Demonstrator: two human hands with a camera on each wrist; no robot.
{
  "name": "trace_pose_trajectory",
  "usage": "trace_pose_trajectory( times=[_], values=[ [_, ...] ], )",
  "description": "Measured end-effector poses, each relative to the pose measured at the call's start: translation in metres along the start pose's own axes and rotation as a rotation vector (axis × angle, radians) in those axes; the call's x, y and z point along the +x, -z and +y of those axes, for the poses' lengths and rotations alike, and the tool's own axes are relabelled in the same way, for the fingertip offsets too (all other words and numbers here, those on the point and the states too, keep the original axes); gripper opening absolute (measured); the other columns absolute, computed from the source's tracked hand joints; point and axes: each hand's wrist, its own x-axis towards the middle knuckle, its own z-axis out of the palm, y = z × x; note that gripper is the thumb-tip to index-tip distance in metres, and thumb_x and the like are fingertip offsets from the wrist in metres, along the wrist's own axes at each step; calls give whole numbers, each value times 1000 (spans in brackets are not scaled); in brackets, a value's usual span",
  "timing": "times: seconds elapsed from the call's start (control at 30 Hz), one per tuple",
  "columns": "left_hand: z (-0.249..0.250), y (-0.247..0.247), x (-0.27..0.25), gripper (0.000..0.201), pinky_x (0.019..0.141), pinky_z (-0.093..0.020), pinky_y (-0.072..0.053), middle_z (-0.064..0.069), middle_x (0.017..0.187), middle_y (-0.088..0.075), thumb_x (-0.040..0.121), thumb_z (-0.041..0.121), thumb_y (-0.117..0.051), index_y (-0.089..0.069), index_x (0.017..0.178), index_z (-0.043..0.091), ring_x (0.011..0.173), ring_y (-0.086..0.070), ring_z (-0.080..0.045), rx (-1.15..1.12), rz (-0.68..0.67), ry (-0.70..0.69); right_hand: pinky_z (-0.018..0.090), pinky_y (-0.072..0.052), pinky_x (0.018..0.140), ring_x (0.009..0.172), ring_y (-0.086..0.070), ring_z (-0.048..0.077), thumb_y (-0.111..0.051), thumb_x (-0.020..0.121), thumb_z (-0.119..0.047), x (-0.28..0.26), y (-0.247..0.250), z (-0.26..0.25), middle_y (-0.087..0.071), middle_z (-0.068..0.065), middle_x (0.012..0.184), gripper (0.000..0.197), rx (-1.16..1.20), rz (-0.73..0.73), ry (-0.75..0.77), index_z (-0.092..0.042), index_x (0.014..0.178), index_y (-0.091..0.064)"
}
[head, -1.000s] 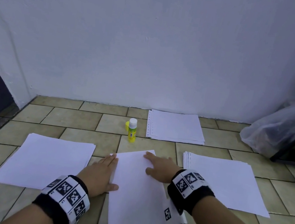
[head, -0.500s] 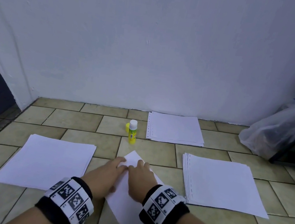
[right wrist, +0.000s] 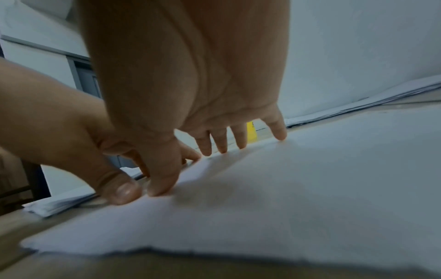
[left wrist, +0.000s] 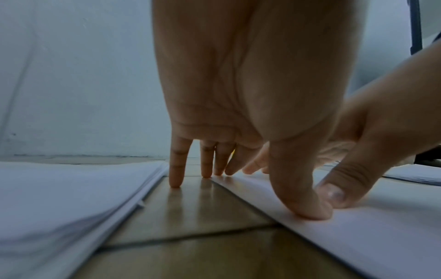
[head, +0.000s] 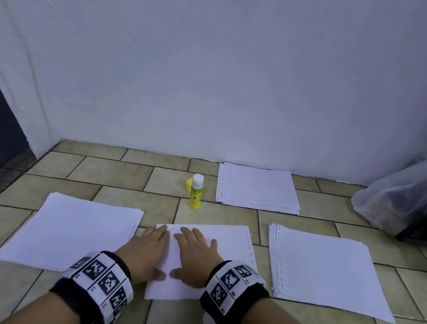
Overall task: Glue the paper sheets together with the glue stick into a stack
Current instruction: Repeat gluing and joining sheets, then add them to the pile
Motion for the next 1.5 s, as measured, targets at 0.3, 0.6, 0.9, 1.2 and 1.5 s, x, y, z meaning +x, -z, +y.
trace_pose_trajectory(
  times=[0.3, 0.6, 0.9, 1.2, 1.5],
  values=[
    [0, 0, 2, 96, 119, -29, -13, -7, 161, 8, 92, 42, -57, 5, 151, 0, 148, 0, -20, -33, -42, 35, 53, 11, 115, 147, -13, 14, -35, 101, -42, -6, 16, 32, 1, -5, 161, 63, 60, -76, 6, -21, 153, -8],
    [1, 7, -1, 96, 119, -30, -8, -8, 160, 13, 94, 45, -54, 9, 150, -1, 148, 4, -22, -3, -117, 32, 33, -22, 112, 138, -34, 26, -31, 103, -34, -34, 28, 93, -24, 1, 157, 51, 141, -29, -183, -18, 151, -20],
    [29, 12, 13, 67, 110, -39, -27, -5, 152, -21, 92, 49, -52, -30, 143, 11, 139, -22, -23, 70, 118, 13, 40, -34, 102, 125, -41, 26, -70, 79, -48, -21, 26, 64, -47, 7, 136, 74, -110, 44, -109, -12, 136, -38],
    [35, -2, 1, 30, 78, -30, -39, -6, 122, -46, 95, 10, -42, -51, 123, 11, 99, -50, -21, 46, 112, -131, 42, -36, 99, 123, -40, 30, -55, 92, -17, -16, 20, 40, -49, 10, 131, 41, -228, 112, -147, -15, 133, -47],
    [13, -4, -2, 87, 112, -27, -30, 0, 154, -26, 82, 48, -68, -23, 150, 14, 138, -31, -14, -178, 158, -45, 43, -14, 117, 144, -19, 25, -60, 92, -21, -10, 7, 8, -17, 11, 157, 76, 22, 40, 109, -4, 149, -14]
  ],
)
